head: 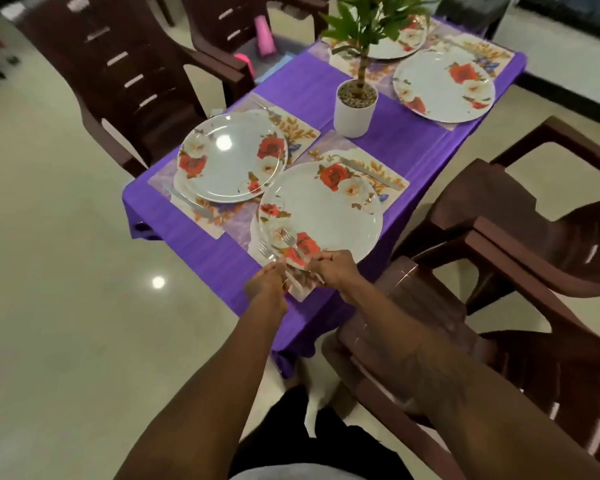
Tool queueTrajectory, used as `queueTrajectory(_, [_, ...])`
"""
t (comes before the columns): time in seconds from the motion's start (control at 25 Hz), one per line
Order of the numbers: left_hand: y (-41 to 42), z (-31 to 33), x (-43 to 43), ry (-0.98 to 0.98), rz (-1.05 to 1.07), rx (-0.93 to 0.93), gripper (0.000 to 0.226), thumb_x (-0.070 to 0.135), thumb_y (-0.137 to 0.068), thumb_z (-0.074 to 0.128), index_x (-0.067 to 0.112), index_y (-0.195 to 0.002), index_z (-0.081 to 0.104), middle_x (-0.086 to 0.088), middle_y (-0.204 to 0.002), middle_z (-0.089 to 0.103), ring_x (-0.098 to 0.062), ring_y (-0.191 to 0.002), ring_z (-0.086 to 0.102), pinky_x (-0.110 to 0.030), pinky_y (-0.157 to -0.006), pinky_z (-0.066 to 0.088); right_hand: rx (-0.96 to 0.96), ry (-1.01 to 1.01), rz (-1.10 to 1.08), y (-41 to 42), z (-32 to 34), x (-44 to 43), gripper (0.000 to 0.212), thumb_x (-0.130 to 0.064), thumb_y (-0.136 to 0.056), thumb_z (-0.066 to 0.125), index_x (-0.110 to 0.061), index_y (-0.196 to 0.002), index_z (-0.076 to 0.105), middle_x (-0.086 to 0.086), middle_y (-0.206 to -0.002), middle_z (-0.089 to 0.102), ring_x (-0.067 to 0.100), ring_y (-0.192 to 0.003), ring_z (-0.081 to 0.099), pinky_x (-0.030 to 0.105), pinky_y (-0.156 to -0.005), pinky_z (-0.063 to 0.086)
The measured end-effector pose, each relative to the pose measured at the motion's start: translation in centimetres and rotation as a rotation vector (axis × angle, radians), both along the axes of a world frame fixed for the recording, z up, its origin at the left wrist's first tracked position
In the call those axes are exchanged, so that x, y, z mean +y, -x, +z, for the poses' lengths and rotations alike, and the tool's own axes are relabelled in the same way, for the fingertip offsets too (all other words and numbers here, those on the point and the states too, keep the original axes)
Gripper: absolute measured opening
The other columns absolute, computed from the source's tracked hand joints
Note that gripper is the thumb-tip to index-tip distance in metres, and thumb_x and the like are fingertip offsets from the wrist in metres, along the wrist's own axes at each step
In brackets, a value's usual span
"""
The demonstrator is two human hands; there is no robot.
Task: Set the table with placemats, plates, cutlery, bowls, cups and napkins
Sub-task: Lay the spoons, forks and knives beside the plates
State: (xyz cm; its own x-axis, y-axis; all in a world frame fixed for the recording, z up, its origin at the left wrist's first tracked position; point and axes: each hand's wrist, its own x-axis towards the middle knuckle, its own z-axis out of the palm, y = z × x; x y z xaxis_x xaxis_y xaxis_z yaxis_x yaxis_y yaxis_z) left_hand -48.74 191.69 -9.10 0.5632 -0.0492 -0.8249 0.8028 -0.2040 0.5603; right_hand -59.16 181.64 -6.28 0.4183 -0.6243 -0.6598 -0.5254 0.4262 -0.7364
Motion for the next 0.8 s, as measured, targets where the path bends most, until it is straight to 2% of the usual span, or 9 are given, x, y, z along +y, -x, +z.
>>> queueTrajectory(0.08, [-0.8, -0.9, 0.0, -0.038, 0.009, -0.003, 0.019, 0.015, -0.078, 0.089, 0.006, -0.092, 0.079, -0.004, -0.064, 0.069, -0.015, -0.047, 0.058, -0.024, -0.05, 0.052, -0.017, -0.029, -0.044, -0.1, -0.3, -0.1, 0.012, 0.003, -0.079, 0.08, -0.001, -0.09, 0.08, 0.006, -0.078, 0.071, 0.016, -0.055, 0.061, 0.027, -0.051, 0.052])
queueTrajectory(0.16, [-1.2, -1.2, -0.3, -0.058, -0.023, -0.01, 0.017, 0.013, -0.08, 0.088, 0.006, -0.092, 0.078, -0.005, -0.067, 0.073, -0.015, -0.048, 0.064, -0.028, -0.056, 0.059, -0.006, -0.053, -0.075, 0.1, -0.5, -0.3, 0.012, 0.002, -0.082, 0.079, 0.0, -0.094, 0.08, 0.006, -0.081, 0.072, 0.013, -0.057, 0.063, 0.025, -0.05, 0.054])
queueTrajectory(0.24, [-1.6, -1.4, -0.5, -0.057, -0.043, -0.005, 0.017, 0.01, -0.082, 0.086, 0.006, -0.096, 0.077, -0.008, -0.074, 0.076, -0.016, -0.054, 0.072, -0.034, -0.064, 0.065, -0.002, -0.077, -0.092, 0.5, -0.6, -0.4, 0.016, 0.0, -0.084, 0.08, -0.002, -0.099, 0.079, 0.008, -0.088, 0.074, 0.011, -0.06, 0.068, 0.025, -0.053, 0.057])
queueTrajectory(0.4, [-2.1, -1.4, -0.5, -0.043, -0.094, 0.0, 0.014, 0.004, -0.092, 0.073, 0.001, -0.105, 0.072, -0.011, -0.089, 0.076, -0.02, -0.07, 0.075, -0.035, -0.066, 0.064, 0.016, -0.075, -0.095, 0.5, -1.2, -0.7, 0.022, -0.004, -0.085, 0.081, -0.002, -0.107, 0.077, 0.011, -0.096, 0.075, 0.009, -0.06, 0.071, 0.024, -0.053, 0.057])
queueTrajectory(0.52, [-2.2, -1.3, -0.3, -0.12, -0.127, -0.058, 0.011, 0.003, -0.086, 0.08, 0.0, -0.095, 0.074, -0.014, -0.083, 0.076, -0.021, -0.062, 0.076, -0.036, -0.057, 0.063, 0.0, -0.075, -0.088, 0.2, -1.1, -0.7, 0.025, -0.008, -0.085, 0.082, -0.004, -0.109, 0.077, 0.012, -0.099, 0.075, 0.01, -0.062, 0.07, 0.025, -0.055, 0.056])
queueTrajectory(0.68, [-2.5, -0.8, 0.0, -0.186, -0.191, -0.111, 0.019, 0.009, -0.079, 0.089, 0.0, -0.086, 0.074, -0.014, -0.077, 0.076, -0.02, -0.062, 0.076, -0.038, -0.059, 0.065, -0.035, -0.072, -0.061, -0.1, -0.7, -1.2, 0.027, -0.012, -0.086, 0.082, -0.005, -0.112, 0.076, 0.013, -0.101, 0.075, 0.016, -0.073, 0.071, 0.032, -0.064, 0.062])
queueTrajectory(0.8, [-1.9, -0.2, 0.5, -0.2, -0.241, -0.24, 0.013, 0.015, -0.082, 0.087, 0.009, -0.084, 0.076, -0.007, -0.074, 0.076, -0.017, -0.064, 0.076, -0.034, -0.062, 0.065, -0.057, -0.069, -0.056, 0.1, -0.3, -1.6, 0.021, -0.012, -0.085, 0.083, -0.008, -0.105, 0.077, 0.012, -0.099, 0.076, 0.017, -0.081, 0.073, 0.035, -0.066, 0.065])
